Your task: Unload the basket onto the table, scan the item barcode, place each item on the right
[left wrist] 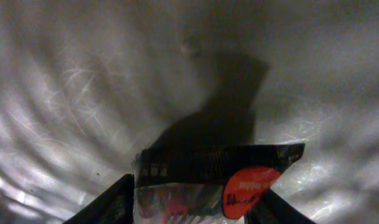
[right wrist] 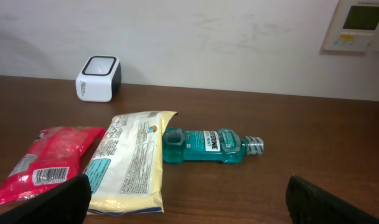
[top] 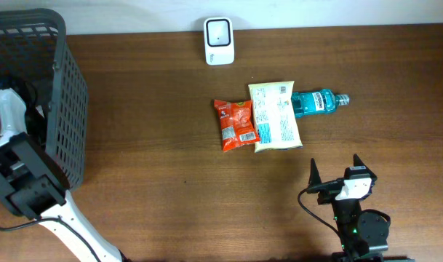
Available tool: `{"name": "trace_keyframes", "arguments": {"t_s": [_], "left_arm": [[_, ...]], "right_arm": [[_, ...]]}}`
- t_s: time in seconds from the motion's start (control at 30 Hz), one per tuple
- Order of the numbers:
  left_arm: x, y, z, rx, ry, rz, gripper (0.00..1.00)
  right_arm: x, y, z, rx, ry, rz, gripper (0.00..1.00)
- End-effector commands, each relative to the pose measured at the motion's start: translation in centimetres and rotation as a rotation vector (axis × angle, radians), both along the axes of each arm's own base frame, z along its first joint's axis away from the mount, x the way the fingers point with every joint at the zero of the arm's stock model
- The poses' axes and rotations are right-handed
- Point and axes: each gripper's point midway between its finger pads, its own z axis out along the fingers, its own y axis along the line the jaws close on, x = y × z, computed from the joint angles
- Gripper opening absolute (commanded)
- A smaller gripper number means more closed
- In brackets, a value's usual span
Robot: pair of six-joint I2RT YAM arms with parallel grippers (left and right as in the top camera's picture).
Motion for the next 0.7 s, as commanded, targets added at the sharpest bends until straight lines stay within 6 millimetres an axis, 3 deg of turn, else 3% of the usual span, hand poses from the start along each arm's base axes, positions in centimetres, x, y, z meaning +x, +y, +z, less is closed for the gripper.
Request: {"name": "trace_keyframes", "arguments": {"t_s": [0.0, 0.1, 0.23, 0.27, 0.33, 0.53, 0.67], "left_arm": [[-1.2, -0.5, -2.8, -0.031, 0.058, 0.002, 0.36], [-1.3, -0.5, -2.8, -0.034, 0.062, 0.002, 0.45], [-1.2, -0.5, -2.2, -0.037, 0.062, 0.006, 0.27], [-0.7, -0.5, -1.5, -0.04, 0.047, 0.01, 0.15], [0.2, -0.3, -0.2, -0.04, 0.013, 0.017, 0.13], [4.0, -0.3, 6.5, -0.071, -0.16, 0.019, 0.0], [6.3, -1.0, 13.1, -0.088, -0.332, 0.006, 0.0]], "right_arm": [[0.0, -0.3, -0.4, -0.007, 0.005, -0.015, 0.98], [0.0, -0.3, -0.4, -0.007, 0.005, -0.015, 0.98], [0.0, -0.3, -0.4, -0.007, 0.005, -0.015, 0.99], [0.0, -0.3, -0.4, -0.007, 0.005, -0.015, 0.98], [0.0, -0.3, -0.4, -0.007, 0.005, -0.015, 0.98], [0.0, -0.3, -0.4, -0.007, 0.005, -0.015, 0.98], [0.0, -0.3, -0.4, -0.007, 0.005, -0.015, 0.98]]}}
